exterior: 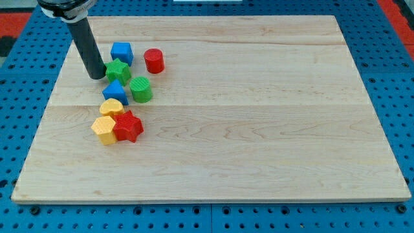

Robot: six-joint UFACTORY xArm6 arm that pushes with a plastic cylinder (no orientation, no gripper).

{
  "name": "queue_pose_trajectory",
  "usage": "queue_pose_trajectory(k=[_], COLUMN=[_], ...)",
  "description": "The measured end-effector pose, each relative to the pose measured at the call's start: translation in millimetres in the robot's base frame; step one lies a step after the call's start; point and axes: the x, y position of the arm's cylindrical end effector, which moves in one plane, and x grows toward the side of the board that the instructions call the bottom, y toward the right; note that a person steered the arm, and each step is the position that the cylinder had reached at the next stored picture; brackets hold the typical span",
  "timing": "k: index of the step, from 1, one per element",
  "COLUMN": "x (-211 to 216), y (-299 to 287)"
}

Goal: Place the arm towards the bottom right side of the red star

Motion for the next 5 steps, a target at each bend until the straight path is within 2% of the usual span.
queue_pose_trajectory(k=[2,4,5], x=[0.0,14.6,49.3], y=[13.6,-52.6,-68.4])
